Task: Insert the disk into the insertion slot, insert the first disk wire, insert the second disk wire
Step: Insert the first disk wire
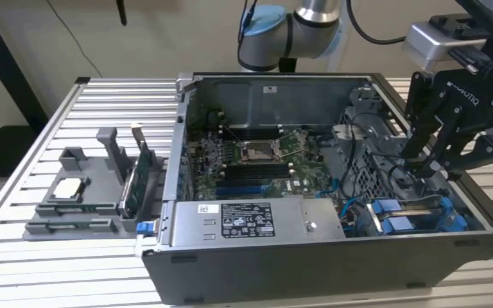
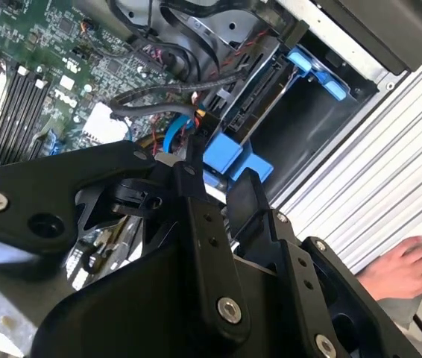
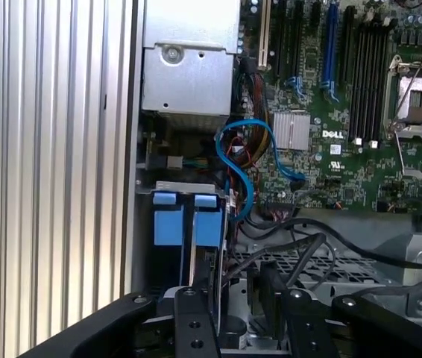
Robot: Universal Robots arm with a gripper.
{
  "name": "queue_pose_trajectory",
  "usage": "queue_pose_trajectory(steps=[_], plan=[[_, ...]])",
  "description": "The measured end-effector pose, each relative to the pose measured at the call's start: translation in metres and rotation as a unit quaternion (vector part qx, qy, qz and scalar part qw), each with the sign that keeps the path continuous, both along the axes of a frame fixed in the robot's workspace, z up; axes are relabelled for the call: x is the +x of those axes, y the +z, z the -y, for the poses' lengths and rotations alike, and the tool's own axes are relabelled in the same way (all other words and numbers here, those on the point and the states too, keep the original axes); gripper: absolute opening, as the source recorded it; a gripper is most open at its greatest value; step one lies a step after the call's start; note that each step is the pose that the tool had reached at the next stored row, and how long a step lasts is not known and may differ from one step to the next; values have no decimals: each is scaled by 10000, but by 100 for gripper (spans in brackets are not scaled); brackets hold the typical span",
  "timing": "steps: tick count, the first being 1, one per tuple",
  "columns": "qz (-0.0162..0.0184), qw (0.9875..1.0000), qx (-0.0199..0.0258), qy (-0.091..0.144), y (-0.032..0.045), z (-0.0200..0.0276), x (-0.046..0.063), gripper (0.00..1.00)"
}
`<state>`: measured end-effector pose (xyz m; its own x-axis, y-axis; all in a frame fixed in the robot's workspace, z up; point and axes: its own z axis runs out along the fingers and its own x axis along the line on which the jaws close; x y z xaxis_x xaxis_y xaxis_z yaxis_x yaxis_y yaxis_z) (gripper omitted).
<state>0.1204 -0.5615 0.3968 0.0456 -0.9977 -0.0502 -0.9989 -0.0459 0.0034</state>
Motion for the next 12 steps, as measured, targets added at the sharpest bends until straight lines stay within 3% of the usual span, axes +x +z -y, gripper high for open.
queue_pose_trajectory(steps=[4, 8, 10, 12], plan=[[11, 10000, 1, 7, -2, 0, -1, 40], [50, 10000, 13, 30, -15, 0, -1, 40], [79, 10000, 37, 42, -26, 1, -1, 40], [102, 9999, 105, 59, -36, 0, 0, 40]])
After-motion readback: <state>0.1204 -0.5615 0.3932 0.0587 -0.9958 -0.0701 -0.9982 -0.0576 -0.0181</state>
